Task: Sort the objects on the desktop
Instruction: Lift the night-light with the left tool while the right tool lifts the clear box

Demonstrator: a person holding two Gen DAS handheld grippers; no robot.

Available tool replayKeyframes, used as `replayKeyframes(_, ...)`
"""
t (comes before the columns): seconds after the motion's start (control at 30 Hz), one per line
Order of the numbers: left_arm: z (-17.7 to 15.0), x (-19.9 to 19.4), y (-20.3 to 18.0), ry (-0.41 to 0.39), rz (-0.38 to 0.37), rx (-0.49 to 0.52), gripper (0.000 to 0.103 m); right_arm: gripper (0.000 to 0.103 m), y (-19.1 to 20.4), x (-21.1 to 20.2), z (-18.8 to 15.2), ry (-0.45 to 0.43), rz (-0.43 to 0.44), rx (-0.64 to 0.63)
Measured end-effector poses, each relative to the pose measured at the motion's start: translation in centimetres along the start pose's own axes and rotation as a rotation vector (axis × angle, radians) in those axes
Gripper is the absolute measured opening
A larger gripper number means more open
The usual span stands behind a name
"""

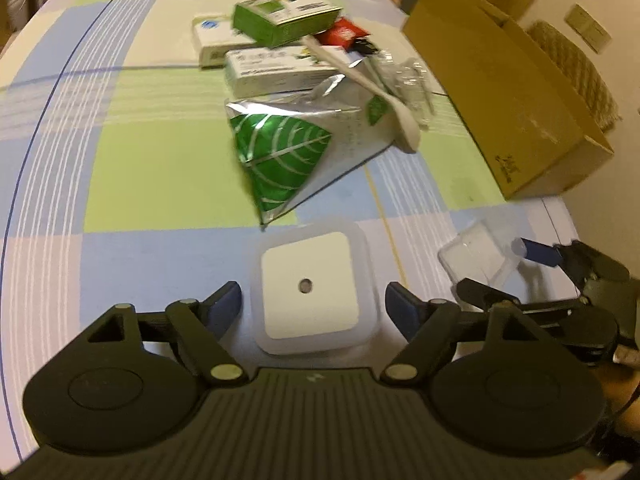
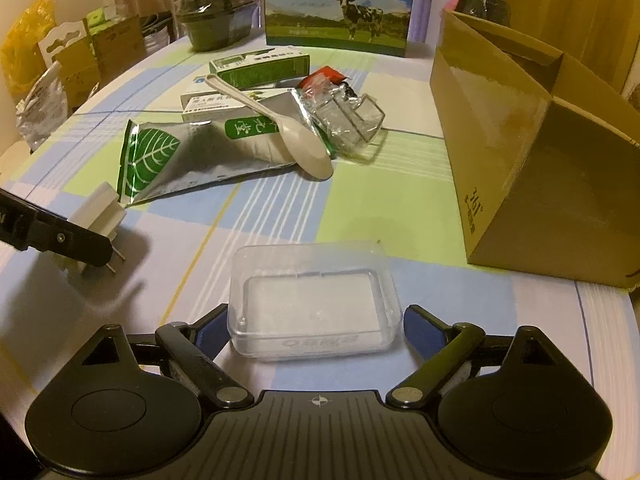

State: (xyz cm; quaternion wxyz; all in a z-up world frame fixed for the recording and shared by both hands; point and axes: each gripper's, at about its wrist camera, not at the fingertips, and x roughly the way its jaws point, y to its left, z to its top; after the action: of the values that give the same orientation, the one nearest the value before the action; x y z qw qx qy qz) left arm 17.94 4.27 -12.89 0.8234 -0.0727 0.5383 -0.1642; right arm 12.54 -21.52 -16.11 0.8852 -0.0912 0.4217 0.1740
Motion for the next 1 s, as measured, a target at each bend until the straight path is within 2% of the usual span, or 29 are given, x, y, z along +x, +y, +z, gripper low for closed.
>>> replayKeyframes(0.13,-0.2,0.3,-0.1,0.002,0.018,-0.017,0.066,0.092,0.0,0.3,0.0,-0.001,-0.003,0.008)
replayKeyframes(0.17,-0.2,0.2,-0.2,-0.003,0.015,-0.022,0.061,0.092,-0.1,0.5,0.0,0.001,-0.003,0.01)
replayKeyframes(0.23,-0.4,0.3,-0.4,-0.016,0.022,-0.037,0.061,0.093,-0.1,0.6,-0.1,0.0,0.002,0.018)
replayKeyframes(0.43,-1.4,-0.2,-1.7,-0.064,0.075,0.006,0.061,0.093,-0.4,0.7,0.0,-0.026,0.007,0.047)
replayKeyframes(0.63,-2.3,-0.6,-2.4,-0.082,0.078,-0.001,0.061,0.092,-0.3,0.8,0.2,-0.05,0.012,0.034)
replayKeyframes(0.67,-2.4,-0.7,-2.5,-0.084,0.082,-0.002,0.061,0.082,-0.2,0.8,0.1,-0.052,0.014,0.027)
replayKeyframes(0.7,-2.5,-0.7,-2.6,-0.085,0.085,-0.004,0.061,0.083,-0.1,0.7,0.1,-0.055,0.013,0.029)
replayKeyframes(1.0,-3.5,-2.8,-4.1,-0.115,0.1,0.008,0.061,0.083,0.1,-2.7,0.7,-0.135,0.004,0.075)
